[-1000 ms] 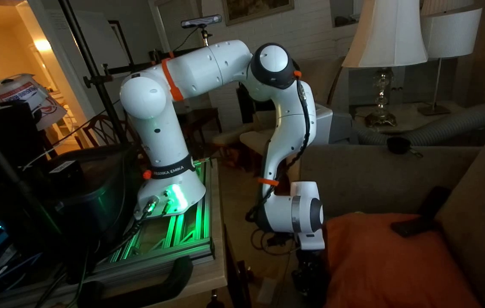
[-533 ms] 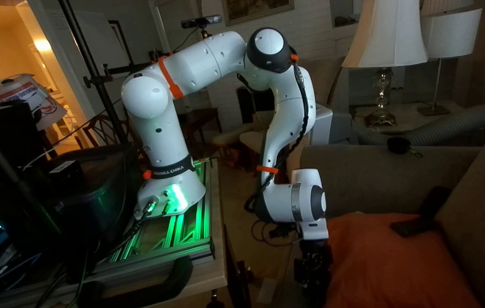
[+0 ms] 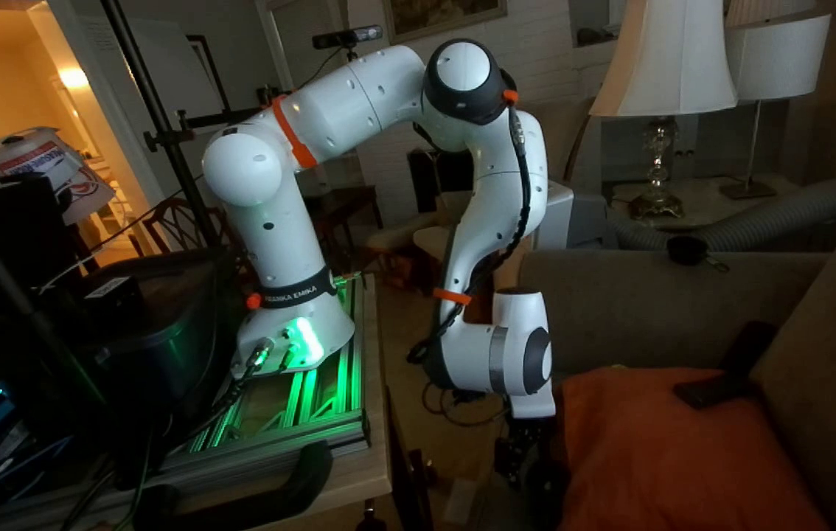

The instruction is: Put the black mug on the orange pillow

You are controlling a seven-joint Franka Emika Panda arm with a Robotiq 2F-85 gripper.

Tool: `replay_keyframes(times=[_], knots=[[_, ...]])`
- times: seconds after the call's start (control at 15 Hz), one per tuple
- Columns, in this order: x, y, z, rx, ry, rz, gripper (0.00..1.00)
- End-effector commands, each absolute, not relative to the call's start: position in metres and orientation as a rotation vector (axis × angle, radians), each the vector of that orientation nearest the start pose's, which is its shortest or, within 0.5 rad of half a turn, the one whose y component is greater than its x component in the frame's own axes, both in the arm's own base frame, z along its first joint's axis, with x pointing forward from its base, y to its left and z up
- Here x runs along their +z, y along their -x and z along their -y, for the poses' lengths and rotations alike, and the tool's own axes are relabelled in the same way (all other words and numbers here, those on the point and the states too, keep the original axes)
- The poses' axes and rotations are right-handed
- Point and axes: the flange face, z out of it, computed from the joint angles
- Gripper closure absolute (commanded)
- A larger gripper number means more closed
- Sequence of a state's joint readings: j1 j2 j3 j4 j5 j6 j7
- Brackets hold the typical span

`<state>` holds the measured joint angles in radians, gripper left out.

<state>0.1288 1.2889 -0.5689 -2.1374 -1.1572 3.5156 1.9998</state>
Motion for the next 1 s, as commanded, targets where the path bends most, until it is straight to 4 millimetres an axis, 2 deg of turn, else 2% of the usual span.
replay_keyframes(times=[0.0, 0.4, 0.8, 0.87, 0.93], knots=[[-0.110, -0.339, 0.147, 0.016, 2.934, -1.452, 0.00], [-0.125, -0.361, 0.138, -0.015, 2.956, -1.276, 0.00], [-0.154, -0.381, 0.122, -0.038, 3.009, -1.039, 0.00], [-0.158, -0.383, 0.120, -0.039, 3.013, -1.008, 0.03], [-0.162, -0.383, 0.119, -0.038, 3.023, -0.988, 0.27]])
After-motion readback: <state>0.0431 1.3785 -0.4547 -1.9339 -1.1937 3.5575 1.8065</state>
